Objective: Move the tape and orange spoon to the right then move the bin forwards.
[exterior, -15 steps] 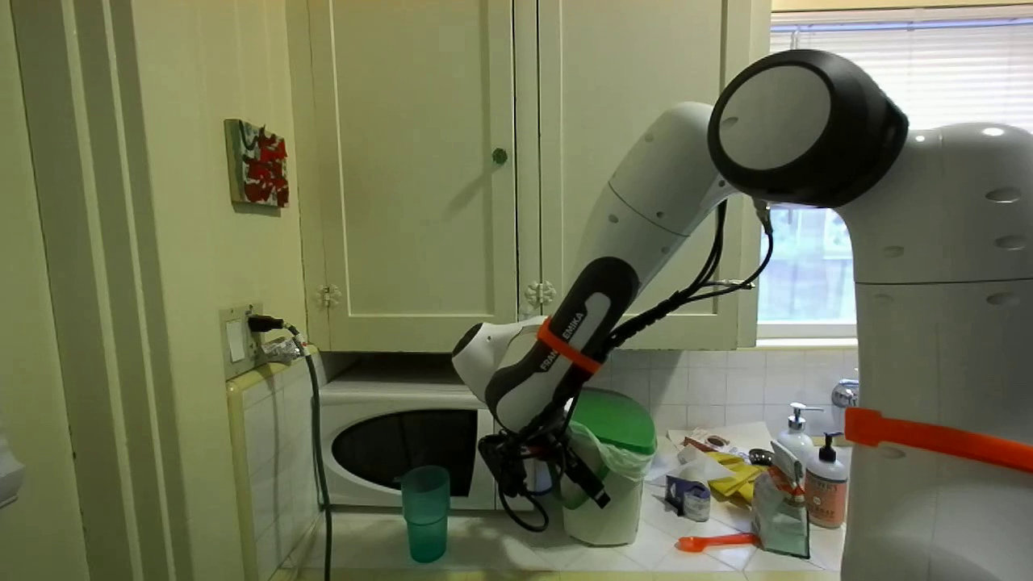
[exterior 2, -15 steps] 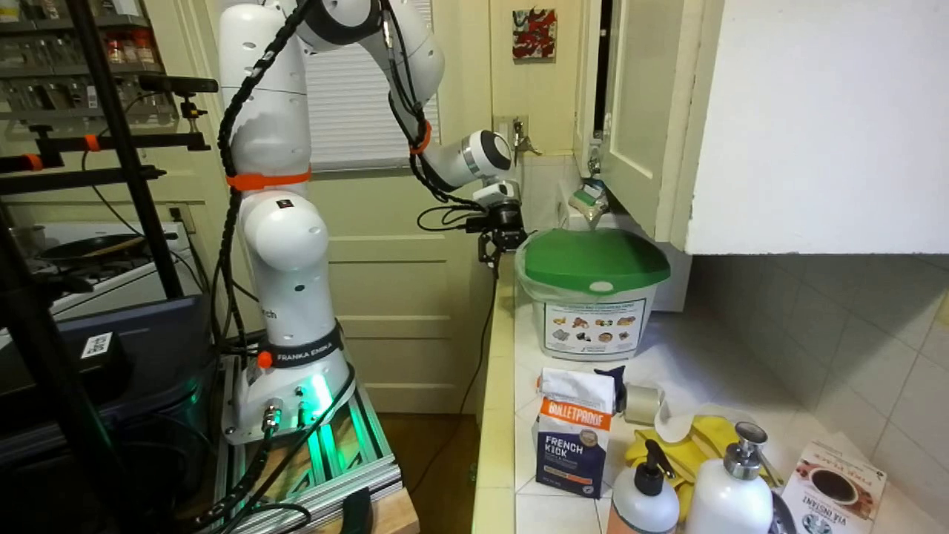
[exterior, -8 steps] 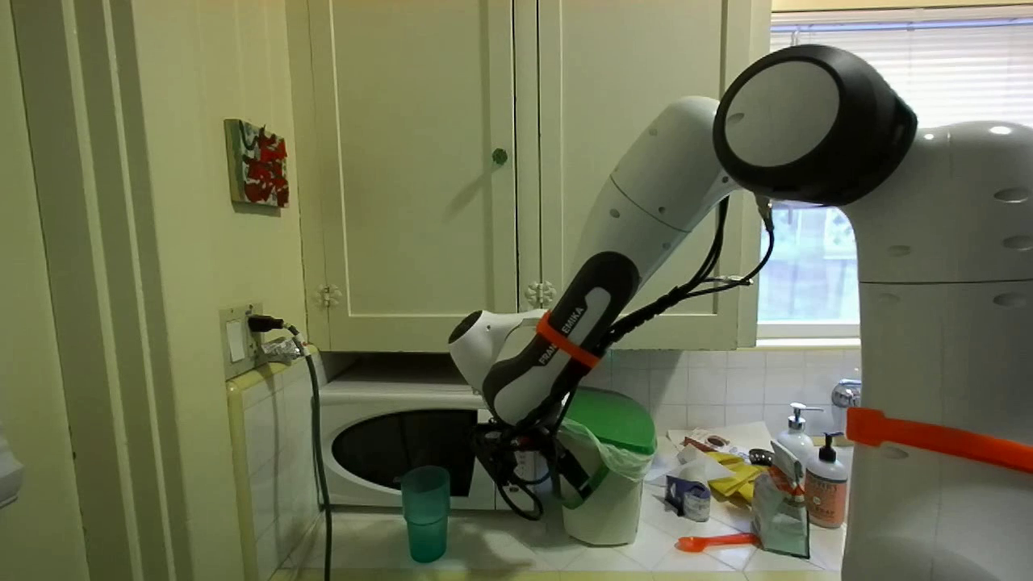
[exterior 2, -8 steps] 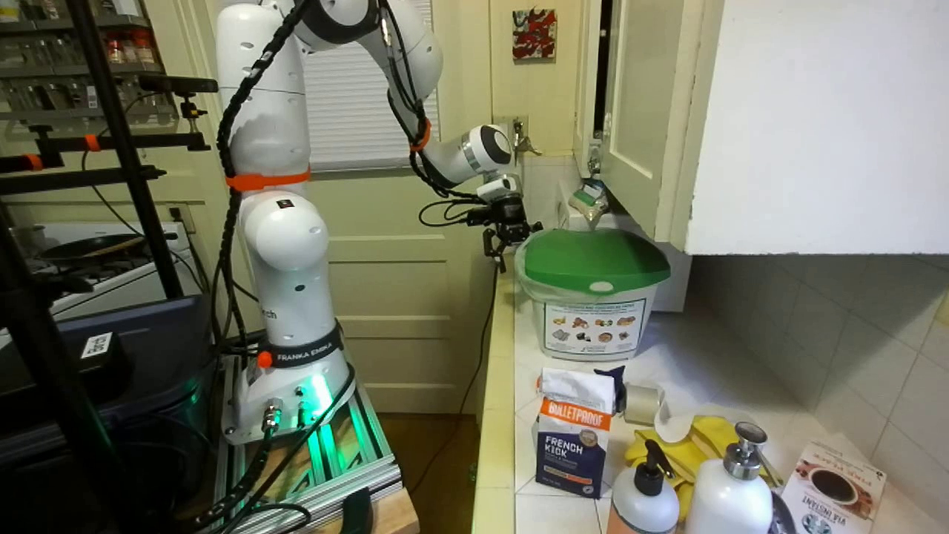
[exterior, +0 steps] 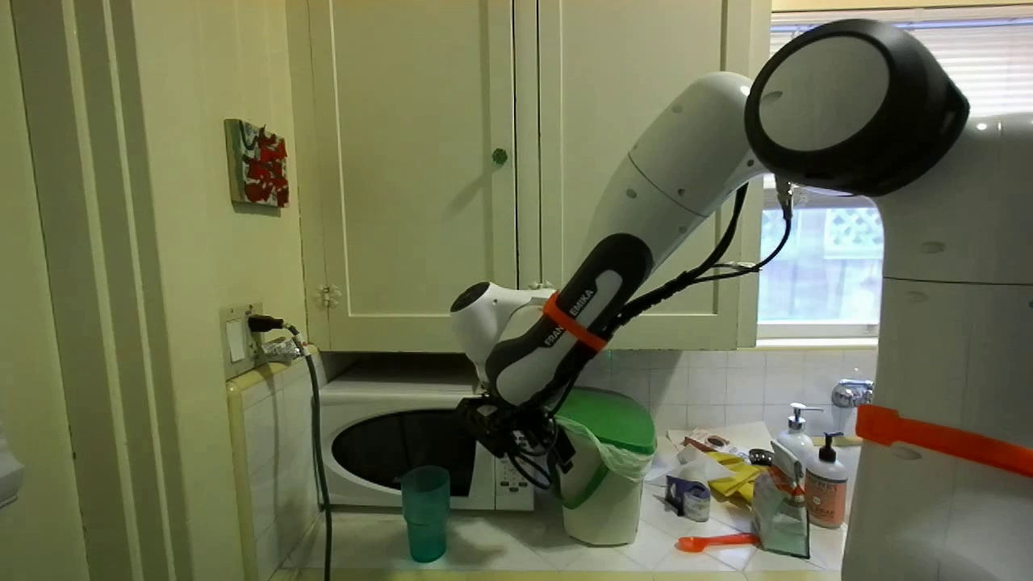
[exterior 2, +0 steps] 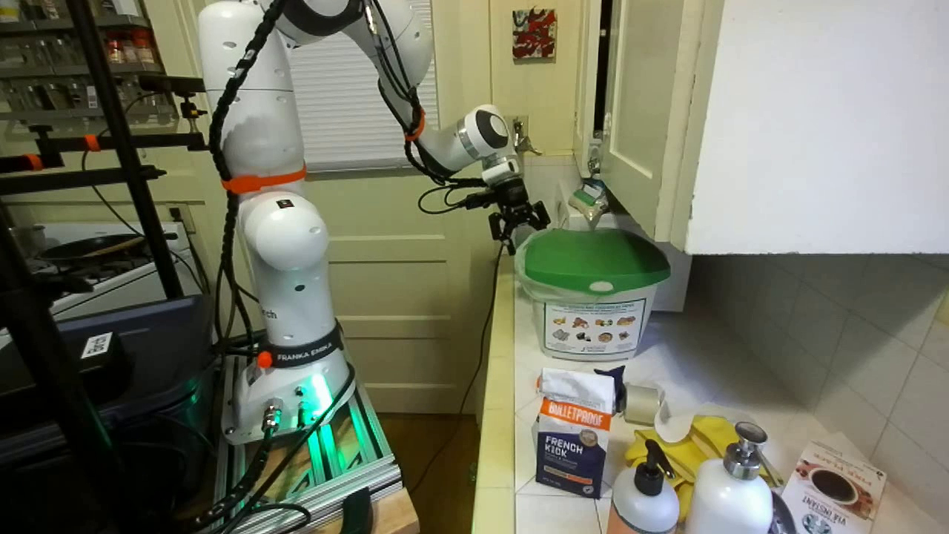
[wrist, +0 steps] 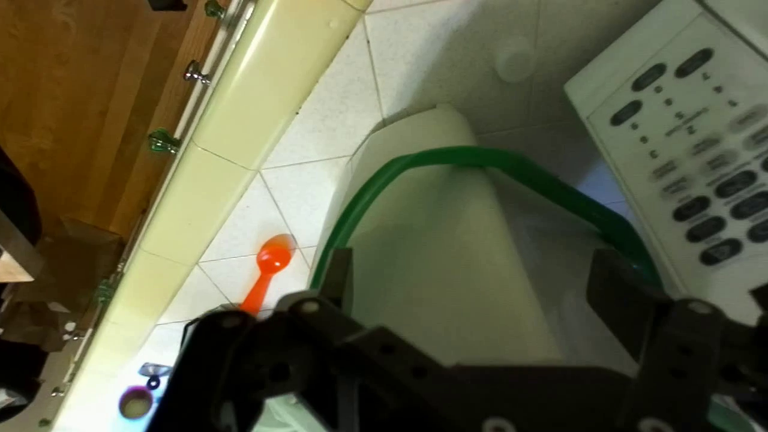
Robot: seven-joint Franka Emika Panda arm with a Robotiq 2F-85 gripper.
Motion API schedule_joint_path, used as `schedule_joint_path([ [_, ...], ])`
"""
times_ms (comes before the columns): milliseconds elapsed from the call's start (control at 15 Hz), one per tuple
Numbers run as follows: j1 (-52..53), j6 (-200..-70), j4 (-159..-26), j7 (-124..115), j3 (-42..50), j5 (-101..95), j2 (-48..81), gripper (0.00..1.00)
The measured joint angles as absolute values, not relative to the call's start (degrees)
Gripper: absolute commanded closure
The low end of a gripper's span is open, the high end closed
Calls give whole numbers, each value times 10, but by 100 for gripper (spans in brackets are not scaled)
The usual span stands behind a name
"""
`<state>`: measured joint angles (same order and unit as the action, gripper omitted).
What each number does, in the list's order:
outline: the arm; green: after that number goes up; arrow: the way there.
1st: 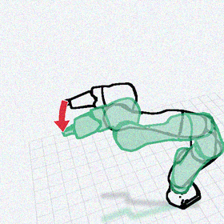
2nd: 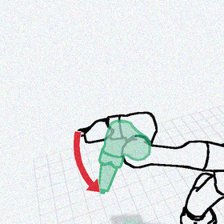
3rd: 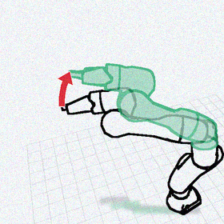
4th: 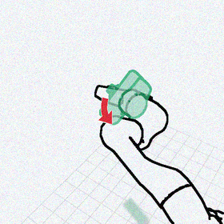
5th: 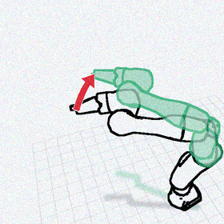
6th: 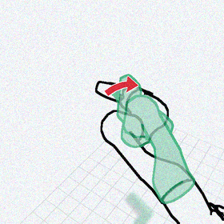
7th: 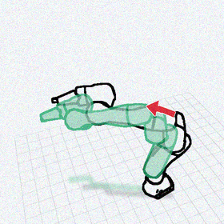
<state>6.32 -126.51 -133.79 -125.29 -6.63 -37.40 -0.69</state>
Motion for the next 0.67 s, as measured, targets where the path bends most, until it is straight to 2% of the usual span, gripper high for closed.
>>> schedule_joint_path([
  [667,59,-1359,-1372,-998,-58,-359,-91,0],
])
